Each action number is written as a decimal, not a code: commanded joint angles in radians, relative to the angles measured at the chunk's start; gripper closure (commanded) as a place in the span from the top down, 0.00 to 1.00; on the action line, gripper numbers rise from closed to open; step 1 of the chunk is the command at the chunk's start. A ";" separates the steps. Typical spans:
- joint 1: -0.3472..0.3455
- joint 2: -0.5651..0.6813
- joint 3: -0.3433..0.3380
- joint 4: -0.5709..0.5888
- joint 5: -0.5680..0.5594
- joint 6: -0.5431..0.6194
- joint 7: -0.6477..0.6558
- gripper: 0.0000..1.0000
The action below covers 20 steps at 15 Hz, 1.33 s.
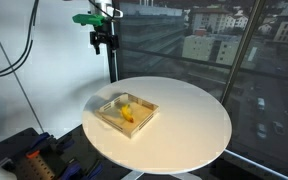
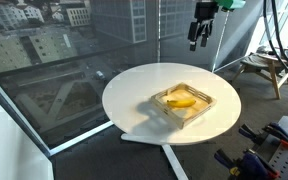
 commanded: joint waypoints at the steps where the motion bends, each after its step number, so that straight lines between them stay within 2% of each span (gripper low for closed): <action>1: -0.001 0.028 -0.005 0.043 -0.020 -0.035 -0.051 1.00; 12: -0.005 0.083 -0.008 0.038 -0.056 -0.012 -0.104 1.00; 20: -0.010 0.129 -0.016 0.039 -0.061 0.061 -0.121 1.00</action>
